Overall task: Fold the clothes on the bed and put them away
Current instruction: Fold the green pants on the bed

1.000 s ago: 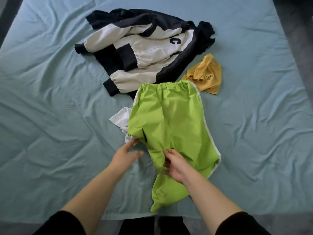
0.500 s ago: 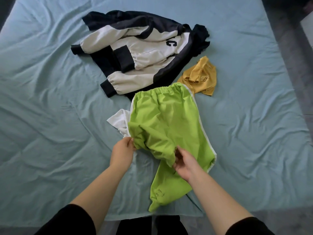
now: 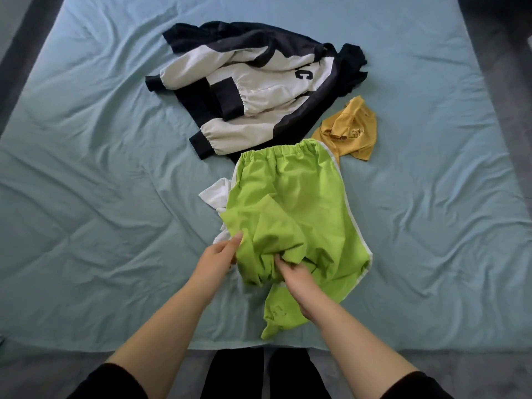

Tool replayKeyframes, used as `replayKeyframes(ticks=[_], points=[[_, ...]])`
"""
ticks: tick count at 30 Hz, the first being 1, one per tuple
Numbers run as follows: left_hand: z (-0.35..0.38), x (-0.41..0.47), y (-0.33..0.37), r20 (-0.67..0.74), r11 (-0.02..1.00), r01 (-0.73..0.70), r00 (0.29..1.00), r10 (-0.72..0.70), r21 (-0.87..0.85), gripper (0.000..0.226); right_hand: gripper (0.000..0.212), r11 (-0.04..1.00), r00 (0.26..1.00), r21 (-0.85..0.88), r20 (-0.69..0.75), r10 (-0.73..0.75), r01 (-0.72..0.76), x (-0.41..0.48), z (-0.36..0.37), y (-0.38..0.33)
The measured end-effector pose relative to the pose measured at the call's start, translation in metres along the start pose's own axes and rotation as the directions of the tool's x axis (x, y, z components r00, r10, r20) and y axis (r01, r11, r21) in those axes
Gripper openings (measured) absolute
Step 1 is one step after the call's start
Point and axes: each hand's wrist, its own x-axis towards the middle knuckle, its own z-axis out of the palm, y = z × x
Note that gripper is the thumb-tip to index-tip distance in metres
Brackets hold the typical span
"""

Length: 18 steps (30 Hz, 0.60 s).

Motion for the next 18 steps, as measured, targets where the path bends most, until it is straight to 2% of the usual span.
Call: replayKeyframes(ticks=[2, 4, 6, 9, 11, 13, 18], points=[[-0.007, -0.014, -0.002, 0.213, 0.999, 0.03, 0.976, -0.033, 0.018, 0.032, 0.041, 0.986, 0.998, 0.156, 0.038, 0.051, -0.056, -0.003, 0.003, 0.0], [-0.01, -0.024, -0.012, 0.338, 0.995, 0.068, 0.937, -0.087, 0.066, 0.049, 0.034, 0.935, 0.992, 0.335, 0.068, 0.102, -0.119, -0.008, 0.008, -0.001], [-0.011, -0.026, -0.025, 0.261, 0.992, 0.091, 0.959, -0.111, 0.087, 0.046, 0.03, 0.897, 0.986, 0.411, 0.097, 0.138, -0.166, -0.014, 0.013, 0.0], [-0.019, -0.027, -0.039, 0.026, 0.993, 0.112, 0.994, -0.111, -0.045, 0.015, 0.024, 0.87, 0.987, 0.468, 0.028, 0.159, -0.153, -0.021, 0.015, 0.007], [-0.028, -0.03, -0.045, -0.017, 0.984, 0.133, 0.991, -0.136, -0.115, 0.01, 0.017, 0.882, 0.981, 0.446, -0.043, 0.187, -0.149, -0.024, 0.012, 0.019], [-0.034, -0.033, -0.055, -0.024, 0.987, 0.147, 0.989, -0.149, -0.058, 0.01, 0.013, 0.899, 0.972, 0.397, -0.063, 0.228, -0.185, -0.027, 0.014, 0.034], [-0.044, -0.041, -0.094, -0.102, 0.984, 0.175, 0.979, -0.177, -0.029, 0.014, 0.013, 0.891, 0.958, 0.358, 0.047, 0.283, -0.28, -0.035, 0.034, 0.064]])
